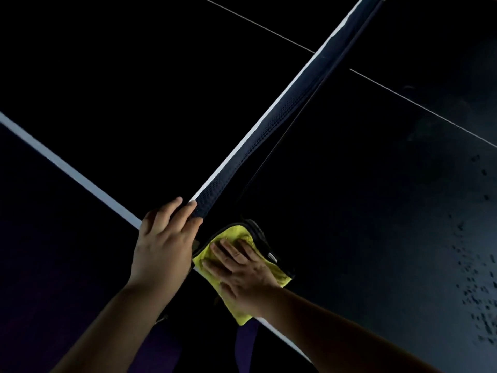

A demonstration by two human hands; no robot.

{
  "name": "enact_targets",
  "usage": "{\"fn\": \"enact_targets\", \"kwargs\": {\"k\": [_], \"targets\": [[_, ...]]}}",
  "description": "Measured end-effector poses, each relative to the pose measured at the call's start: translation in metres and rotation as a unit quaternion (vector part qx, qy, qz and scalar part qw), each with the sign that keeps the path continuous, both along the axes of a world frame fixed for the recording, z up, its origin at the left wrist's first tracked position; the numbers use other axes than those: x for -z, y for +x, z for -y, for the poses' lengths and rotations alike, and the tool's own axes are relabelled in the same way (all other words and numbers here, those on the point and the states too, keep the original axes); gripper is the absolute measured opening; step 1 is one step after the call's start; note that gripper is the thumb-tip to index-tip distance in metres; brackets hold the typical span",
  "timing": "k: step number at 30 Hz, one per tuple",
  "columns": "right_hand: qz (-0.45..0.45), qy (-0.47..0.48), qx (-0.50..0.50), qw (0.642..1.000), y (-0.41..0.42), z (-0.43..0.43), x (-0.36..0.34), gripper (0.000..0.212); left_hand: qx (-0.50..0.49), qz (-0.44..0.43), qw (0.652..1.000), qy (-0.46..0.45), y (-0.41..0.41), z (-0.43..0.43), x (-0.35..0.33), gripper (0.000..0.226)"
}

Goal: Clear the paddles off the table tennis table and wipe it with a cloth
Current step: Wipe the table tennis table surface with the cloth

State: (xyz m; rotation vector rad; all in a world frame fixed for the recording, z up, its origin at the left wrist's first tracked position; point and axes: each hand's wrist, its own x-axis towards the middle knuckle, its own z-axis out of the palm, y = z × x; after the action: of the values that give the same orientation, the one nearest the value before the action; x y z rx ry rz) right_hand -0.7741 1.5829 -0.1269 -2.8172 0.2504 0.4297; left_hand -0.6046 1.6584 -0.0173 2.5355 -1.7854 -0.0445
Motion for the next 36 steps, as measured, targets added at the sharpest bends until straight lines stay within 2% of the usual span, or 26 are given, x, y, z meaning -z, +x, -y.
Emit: {"fn": "enact_targets", "kwargs": {"k": [4, 6, 14, 21, 23, 25, 28, 36], "targets": [[-0.014, 0.0, -0.077, 0.997, 0.003, 0.038, 0.001, 0.056, -0.014, 0.003, 0.999, -0.031, -0.015, 0.013, 0.011, 0.024], [-0.004, -0.01, -0.08, 0.997, 0.008, 0.049, 0.002, 0.057, -0.021, 0.002, 0.999, -0.045, -0.023, 0.022, 0.015, 0.032], [0.044, -0.029, 0.059, 0.997, 0.015, 0.177, 0.015, 0.06, -0.022, -0.003, 0.998, -0.055, -0.045, 0.101, 0.034, 0.032], [0.065, -0.064, 0.168, 0.981, 0.025, 0.32, 0.016, 0.065, 0.027, -0.016, 0.997, 0.074, -0.059, 0.199, 0.058, 0.043], [0.061, -0.079, 0.193, 0.976, 0.027, 0.357, 0.016, 0.062, 0.04, -0.027, 0.992, 0.117, -0.063, 0.231, 0.063, 0.067], [0.052, -0.082, 0.218, 0.971, 0.029, 0.392, 0.018, 0.057, 0.061, -0.043, 0.99, 0.119, -0.066, 0.258, 0.071, 0.087], [0.052, -0.085, 0.249, 0.963, 0.033, 0.438, 0.018, 0.056, 0.042, -0.058, 0.977, 0.201, -0.066, 0.288, 0.076, 0.091], [0.046, -0.094, 0.295, 0.95, 0.035, 0.547, 0.017, 0.066, 0.054, -0.047, 0.956, 0.286, -0.073, 0.315, 0.086, 0.092]]}}
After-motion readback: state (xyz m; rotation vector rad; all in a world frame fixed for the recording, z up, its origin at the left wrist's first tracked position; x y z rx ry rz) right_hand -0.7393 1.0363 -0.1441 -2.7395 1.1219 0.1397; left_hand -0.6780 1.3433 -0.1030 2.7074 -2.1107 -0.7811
